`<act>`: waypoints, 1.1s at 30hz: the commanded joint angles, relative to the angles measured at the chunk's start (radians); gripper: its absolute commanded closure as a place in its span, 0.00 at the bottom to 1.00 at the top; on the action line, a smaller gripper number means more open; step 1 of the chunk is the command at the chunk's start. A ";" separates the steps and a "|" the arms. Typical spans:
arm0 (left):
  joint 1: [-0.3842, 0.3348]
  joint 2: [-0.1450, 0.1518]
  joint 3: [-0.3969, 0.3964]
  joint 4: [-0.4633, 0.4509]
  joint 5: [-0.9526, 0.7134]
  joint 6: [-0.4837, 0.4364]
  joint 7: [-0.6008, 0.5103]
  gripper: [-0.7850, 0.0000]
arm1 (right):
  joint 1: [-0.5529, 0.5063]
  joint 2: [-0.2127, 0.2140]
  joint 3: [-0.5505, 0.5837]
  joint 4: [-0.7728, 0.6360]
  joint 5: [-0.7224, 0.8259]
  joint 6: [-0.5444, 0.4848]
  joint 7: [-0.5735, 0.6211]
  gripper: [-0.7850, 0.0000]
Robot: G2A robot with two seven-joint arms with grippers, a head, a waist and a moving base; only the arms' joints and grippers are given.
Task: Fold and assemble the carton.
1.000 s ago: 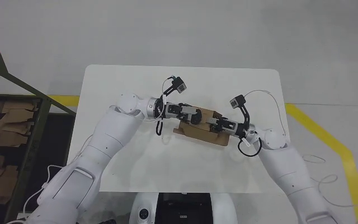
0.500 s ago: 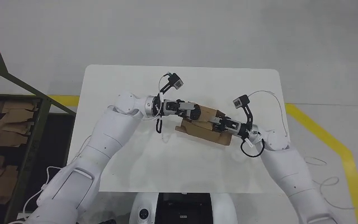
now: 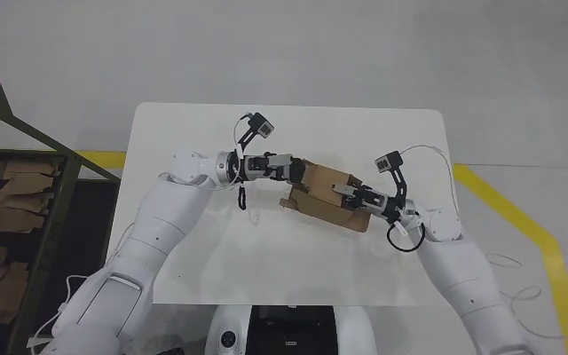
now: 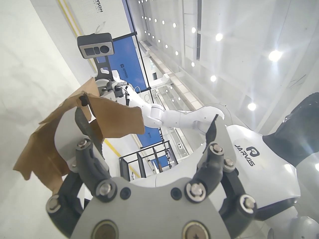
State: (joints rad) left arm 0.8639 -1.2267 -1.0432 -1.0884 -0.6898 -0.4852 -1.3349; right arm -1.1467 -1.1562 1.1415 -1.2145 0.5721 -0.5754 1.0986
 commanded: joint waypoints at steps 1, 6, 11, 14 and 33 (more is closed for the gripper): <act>-0.002 0.000 -0.003 0.009 0.003 -0.004 0.004 0.00 | -0.007 0.000 -0.002 -0.010 0.005 0.003 0.009 1.00; -0.010 -0.001 -0.004 0.037 0.022 -0.020 0.020 0.00 | -0.022 -0.001 -0.014 -0.036 0.007 0.006 0.022 1.00; -0.013 -0.004 0.004 0.050 0.023 -0.019 0.019 0.00 | -0.029 -0.003 -0.029 -0.059 0.004 0.010 0.029 1.00; -0.016 -0.006 0.008 0.051 0.022 -0.017 0.017 0.00 | -0.030 -0.005 -0.038 -0.069 0.003 0.012 0.032 1.00; -0.018 -0.010 0.006 0.058 0.021 -0.019 0.019 0.00 | -0.004 -0.009 -0.019 -0.016 -0.007 -0.012 -0.054 1.00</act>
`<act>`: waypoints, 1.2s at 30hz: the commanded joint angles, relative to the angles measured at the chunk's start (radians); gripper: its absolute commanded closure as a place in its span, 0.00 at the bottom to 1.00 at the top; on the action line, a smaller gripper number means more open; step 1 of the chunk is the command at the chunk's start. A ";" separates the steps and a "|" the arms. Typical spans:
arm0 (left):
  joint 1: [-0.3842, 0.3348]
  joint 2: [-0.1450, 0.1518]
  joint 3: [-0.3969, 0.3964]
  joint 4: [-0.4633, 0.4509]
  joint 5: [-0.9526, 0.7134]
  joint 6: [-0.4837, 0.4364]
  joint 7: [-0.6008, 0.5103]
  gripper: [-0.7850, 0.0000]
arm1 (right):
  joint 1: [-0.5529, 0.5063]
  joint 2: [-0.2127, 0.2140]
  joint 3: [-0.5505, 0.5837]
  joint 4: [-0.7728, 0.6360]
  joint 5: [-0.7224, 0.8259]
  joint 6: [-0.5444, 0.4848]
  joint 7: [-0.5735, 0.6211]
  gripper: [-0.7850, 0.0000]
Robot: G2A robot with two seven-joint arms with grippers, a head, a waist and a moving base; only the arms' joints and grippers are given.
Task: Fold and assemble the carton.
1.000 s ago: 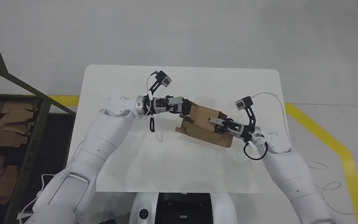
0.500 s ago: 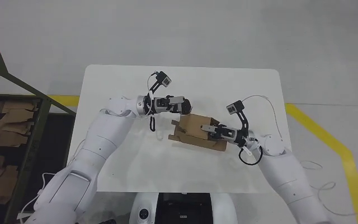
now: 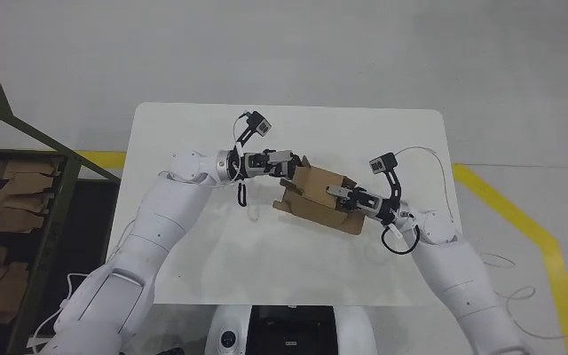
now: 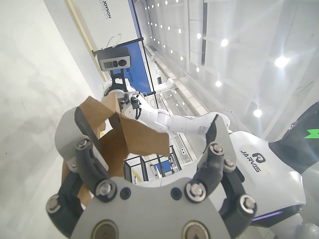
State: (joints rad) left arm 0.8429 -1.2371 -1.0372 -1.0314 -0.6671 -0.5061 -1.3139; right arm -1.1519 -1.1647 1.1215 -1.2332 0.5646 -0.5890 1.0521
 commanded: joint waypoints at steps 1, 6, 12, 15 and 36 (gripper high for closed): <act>0.003 -0.001 0.001 0.005 -0.001 0.003 -0.002 0.00 | 0.004 -0.001 0.002 0.008 0.000 0.002 -0.013 1.00; -0.001 -0.007 0.018 0.017 -0.003 0.011 -0.011 0.00 | 0.023 -0.006 -0.002 0.039 -0.008 -0.002 -0.050 1.00; 0.000 -0.011 0.030 0.018 0.001 0.016 -0.016 0.00 | 0.038 -0.013 -0.004 0.071 -0.011 -0.010 -0.101 1.00; 0.001 -0.012 0.035 0.017 0.002 0.019 -0.019 0.00 | 0.045 -0.016 -0.005 0.084 -0.016 -0.013 -0.129 1.00; -0.015 -0.030 0.072 0.032 -0.011 0.036 -0.036 0.00 | 0.052 -0.032 0.001 0.075 -0.067 -0.013 -0.282 1.00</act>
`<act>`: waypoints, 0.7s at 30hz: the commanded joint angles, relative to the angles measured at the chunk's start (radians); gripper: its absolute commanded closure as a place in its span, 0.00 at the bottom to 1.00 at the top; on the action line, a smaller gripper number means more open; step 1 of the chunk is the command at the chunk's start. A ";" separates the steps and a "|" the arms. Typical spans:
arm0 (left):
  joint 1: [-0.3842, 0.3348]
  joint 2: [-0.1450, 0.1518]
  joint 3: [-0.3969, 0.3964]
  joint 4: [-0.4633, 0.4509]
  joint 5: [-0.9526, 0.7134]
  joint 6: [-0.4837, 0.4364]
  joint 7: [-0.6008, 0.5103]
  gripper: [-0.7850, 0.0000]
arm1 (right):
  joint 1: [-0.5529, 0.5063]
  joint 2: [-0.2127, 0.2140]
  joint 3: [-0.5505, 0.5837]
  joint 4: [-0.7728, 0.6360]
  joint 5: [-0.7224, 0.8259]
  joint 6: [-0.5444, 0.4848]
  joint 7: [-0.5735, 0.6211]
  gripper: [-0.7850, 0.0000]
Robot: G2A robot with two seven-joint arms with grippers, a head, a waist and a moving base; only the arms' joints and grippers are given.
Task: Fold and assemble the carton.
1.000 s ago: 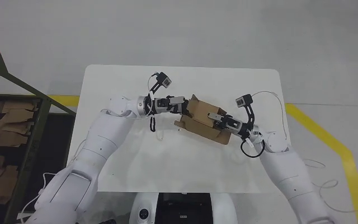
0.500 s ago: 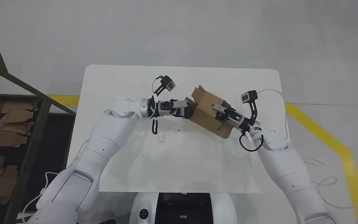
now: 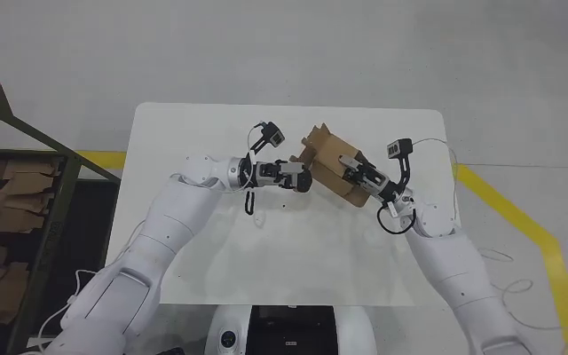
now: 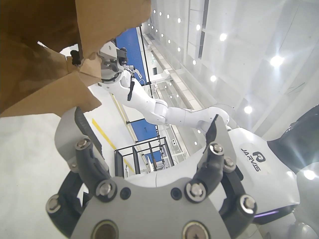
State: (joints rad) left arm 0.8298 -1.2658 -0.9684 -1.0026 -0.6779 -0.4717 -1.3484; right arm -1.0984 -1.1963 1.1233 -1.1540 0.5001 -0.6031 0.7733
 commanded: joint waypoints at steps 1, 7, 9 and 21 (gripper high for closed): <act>-0.003 -0.002 0.004 0.005 0.000 0.001 -0.001 0.00 | -0.004 -0.001 -0.001 -0.007 -0.002 0.003 -0.004 1.00; -0.014 -0.008 0.012 0.028 -0.004 0.001 -0.001 0.00 | -0.031 -0.002 -0.005 -0.044 -0.021 0.004 -0.001 1.00; -0.018 -0.010 0.012 0.033 -0.004 0.000 0.000 0.00 | -0.040 -0.002 -0.004 -0.056 -0.028 0.005 -0.003 1.00; -0.011 -0.003 -0.014 0.021 0.000 -0.004 0.004 0.00 | -0.069 0.002 0.014 -0.085 -0.040 0.017 0.003 1.00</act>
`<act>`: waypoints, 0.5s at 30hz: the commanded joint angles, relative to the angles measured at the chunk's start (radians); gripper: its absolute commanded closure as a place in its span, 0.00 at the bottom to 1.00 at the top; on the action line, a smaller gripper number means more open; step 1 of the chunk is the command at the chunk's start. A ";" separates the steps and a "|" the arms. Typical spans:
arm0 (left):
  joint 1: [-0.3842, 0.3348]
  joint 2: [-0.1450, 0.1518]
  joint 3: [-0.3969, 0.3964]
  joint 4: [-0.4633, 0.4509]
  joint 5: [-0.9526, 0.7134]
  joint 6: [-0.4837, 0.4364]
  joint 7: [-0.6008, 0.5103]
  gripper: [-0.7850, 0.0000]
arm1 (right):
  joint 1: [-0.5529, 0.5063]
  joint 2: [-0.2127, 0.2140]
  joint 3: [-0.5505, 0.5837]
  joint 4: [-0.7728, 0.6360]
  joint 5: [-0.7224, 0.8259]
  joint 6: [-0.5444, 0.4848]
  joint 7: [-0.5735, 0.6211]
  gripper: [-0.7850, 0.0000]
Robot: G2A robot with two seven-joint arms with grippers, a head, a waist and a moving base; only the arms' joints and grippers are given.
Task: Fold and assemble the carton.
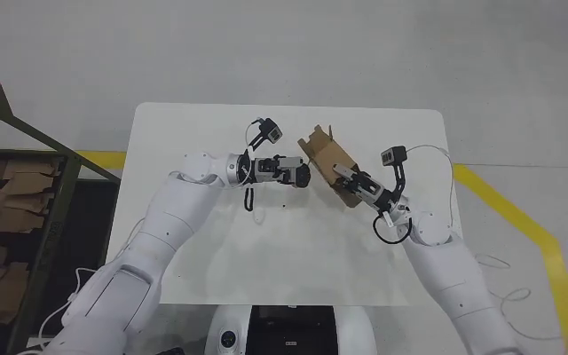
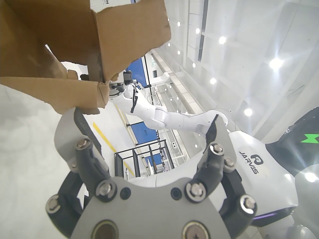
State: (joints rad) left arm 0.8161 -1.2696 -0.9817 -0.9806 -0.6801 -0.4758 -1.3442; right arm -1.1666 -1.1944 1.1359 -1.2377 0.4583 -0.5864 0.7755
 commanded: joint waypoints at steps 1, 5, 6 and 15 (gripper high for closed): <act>0.005 0.001 -0.001 -0.003 0.003 0.000 0.000 0.00 | -0.002 0.000 0.003 -0.002 0.002 -0.001 0.001 1.00; 0.013 0.001 0.001 -0.006 0.008 0.003 -0.003 0.00 | -0.003 0.001 0.014 -0.002 0.017 -0.007 0.004 1.00; 0.014 0.001 0.001 -0.007 0.010 0.003 -0.003 0.00 | -0.003 0.001 0.017 -0.001 0.019 -0.009 0.006 1.00; 0.041 0.017 -0.056 -0.020 -0.002 -0.008 0.008 0.00 | 0.006 0.006 0.049 0.035 0.045 -0.024 0.050 1.00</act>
State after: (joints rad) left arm 0.8526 -1.2561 -1.0248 -1.0008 -0.6799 -0.4806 -1.3395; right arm -1.1628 -1.1893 1.1816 -1.2100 0.5007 -0.6069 0.8145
